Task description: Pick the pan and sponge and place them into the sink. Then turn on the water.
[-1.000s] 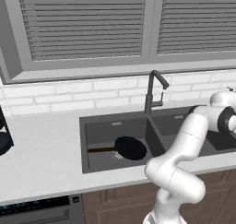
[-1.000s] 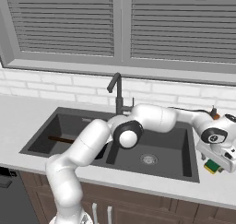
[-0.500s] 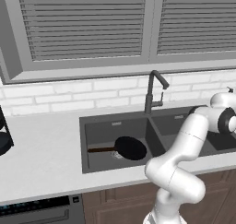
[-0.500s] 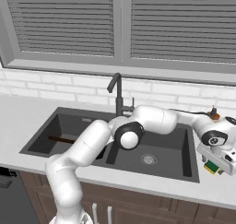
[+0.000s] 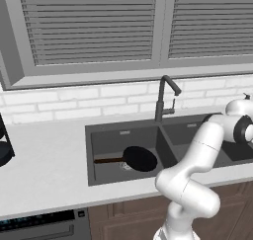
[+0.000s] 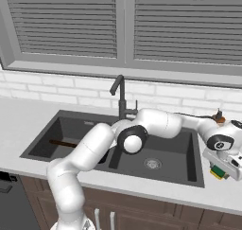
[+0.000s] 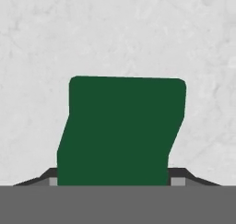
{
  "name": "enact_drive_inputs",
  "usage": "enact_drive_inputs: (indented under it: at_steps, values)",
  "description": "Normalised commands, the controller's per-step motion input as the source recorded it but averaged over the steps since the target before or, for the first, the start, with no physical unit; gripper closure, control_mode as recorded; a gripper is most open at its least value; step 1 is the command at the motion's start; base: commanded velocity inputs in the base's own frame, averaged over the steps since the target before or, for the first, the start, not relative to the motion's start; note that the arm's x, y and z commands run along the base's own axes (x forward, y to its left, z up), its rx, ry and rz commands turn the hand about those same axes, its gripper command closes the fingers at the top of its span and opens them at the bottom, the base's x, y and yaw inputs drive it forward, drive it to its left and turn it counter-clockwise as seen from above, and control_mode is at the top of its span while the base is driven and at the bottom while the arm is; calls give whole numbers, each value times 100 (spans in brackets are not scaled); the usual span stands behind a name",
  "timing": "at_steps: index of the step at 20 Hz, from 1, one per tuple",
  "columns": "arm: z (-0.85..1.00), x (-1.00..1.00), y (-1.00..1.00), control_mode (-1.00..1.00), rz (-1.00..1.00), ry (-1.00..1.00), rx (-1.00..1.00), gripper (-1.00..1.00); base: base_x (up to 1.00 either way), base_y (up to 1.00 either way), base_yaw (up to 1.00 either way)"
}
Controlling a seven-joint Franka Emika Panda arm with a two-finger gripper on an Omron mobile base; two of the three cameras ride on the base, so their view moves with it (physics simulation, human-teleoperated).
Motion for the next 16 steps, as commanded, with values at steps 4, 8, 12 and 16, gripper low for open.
enact_drive_inputs:
  at_steps: [4,8,12,16]
  values:
    - [-4,-6,31,-100,0,0,-1,100,0,0,0]
    - [9,-30,77,-100,0,-3,-2,100,0,0,0]
    - [13,-38,99,-100,0,0,-6,100,0,0,0]
    - [12,-42,100,-100,0,-2,-8,100,0,0,0]
